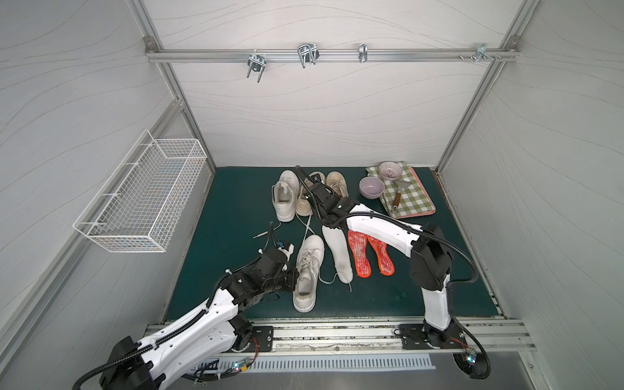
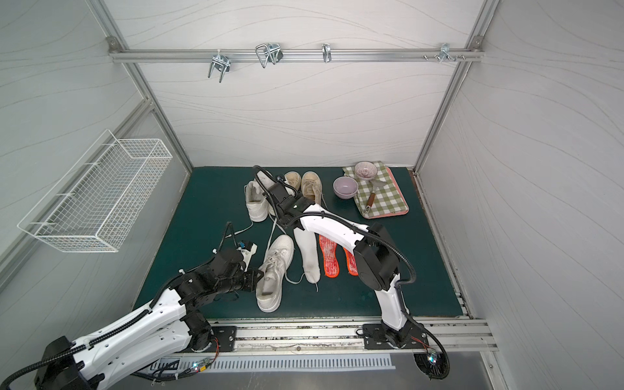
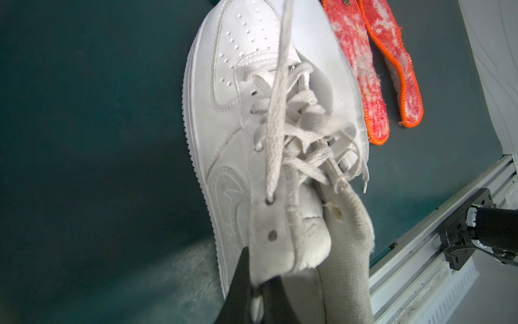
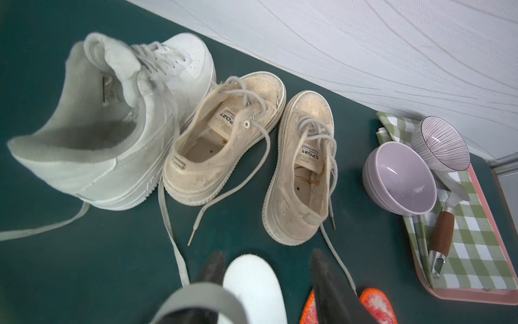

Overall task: Remove the insole from the shoe
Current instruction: Untie the shoelace on the shoe.

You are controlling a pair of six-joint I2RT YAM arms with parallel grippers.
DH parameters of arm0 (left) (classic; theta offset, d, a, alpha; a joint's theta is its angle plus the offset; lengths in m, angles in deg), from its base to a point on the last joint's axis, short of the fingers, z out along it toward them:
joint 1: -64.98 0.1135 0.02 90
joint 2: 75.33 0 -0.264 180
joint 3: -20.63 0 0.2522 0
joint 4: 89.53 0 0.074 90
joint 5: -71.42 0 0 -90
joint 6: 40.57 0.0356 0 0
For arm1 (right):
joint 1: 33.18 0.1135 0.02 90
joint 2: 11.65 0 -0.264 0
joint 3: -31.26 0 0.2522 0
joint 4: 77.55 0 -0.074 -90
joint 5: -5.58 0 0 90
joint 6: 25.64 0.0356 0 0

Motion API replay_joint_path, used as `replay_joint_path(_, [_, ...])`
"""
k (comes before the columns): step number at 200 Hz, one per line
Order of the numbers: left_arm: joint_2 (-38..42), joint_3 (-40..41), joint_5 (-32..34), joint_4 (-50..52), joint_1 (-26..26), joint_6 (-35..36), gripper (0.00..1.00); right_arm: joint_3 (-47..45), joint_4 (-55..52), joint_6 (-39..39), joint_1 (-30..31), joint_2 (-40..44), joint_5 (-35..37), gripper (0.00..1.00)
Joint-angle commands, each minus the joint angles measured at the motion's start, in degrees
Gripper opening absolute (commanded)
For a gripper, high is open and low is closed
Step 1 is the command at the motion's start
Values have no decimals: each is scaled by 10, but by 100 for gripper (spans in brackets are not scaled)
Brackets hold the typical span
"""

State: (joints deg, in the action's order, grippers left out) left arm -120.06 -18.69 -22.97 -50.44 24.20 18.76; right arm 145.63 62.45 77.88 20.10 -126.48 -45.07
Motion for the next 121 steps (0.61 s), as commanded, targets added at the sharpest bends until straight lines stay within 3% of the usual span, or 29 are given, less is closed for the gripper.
replay_joint_path(1, [18,-7,14,-19,-1,-12,0,20,-38,3,-5,-12,-28,58])
replay_joint_path(55, [28,-24,89,9,-2,-38,0,-97,-40,51,17,95,-126,71])
replay_joint_path(85, [50,-31,167,1,-2,-79,0,-213,5,40,86,181,-137,72])
replay_joint_path(121, [-5,-44,130,-66,-2,-83,0,-288,28,68,139,238,-179,70])
